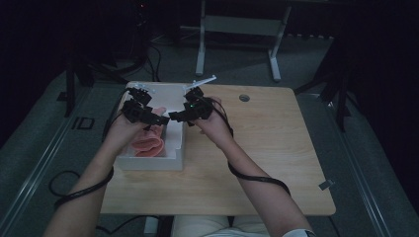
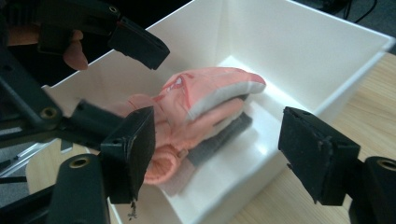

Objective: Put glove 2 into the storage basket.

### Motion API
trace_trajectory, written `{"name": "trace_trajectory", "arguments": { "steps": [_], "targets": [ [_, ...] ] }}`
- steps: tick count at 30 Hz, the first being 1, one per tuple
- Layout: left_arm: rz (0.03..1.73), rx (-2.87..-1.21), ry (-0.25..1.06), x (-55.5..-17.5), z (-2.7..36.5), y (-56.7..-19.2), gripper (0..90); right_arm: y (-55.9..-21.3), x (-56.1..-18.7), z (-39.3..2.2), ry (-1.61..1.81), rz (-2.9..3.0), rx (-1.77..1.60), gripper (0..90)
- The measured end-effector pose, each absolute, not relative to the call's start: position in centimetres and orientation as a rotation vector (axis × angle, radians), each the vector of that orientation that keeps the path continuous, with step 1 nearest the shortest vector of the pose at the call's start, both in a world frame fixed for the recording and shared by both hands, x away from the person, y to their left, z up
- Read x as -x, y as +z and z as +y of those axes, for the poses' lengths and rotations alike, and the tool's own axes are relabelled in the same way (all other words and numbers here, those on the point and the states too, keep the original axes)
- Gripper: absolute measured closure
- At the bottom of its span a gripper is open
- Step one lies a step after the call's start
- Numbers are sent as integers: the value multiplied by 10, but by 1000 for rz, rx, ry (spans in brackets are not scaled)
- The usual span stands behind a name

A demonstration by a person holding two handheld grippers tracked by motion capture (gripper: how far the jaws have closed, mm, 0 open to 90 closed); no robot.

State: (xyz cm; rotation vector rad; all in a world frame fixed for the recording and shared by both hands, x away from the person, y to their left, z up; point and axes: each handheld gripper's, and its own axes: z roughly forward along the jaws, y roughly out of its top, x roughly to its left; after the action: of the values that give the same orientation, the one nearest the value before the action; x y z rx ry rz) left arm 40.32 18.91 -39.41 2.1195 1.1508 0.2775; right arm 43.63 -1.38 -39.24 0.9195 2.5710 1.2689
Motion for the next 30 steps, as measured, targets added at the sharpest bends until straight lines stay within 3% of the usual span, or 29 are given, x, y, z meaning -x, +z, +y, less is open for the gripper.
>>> {"name": "trace_trajectory", "arguments": {
  "steps": [5,16,30],
  "targets": [
    [1095,-2072,270,-396,171,-393,67,-388,-429,-44,1318,2559,-898,214],
    [908,-2102,276,-373,119,-393,66,-389,-415,-102,1264,2503,-880,208],
    [753,-2144,255,-342,62,-413,68,-419,-399,-169,1284,2448,-978,184]
  ]
}}
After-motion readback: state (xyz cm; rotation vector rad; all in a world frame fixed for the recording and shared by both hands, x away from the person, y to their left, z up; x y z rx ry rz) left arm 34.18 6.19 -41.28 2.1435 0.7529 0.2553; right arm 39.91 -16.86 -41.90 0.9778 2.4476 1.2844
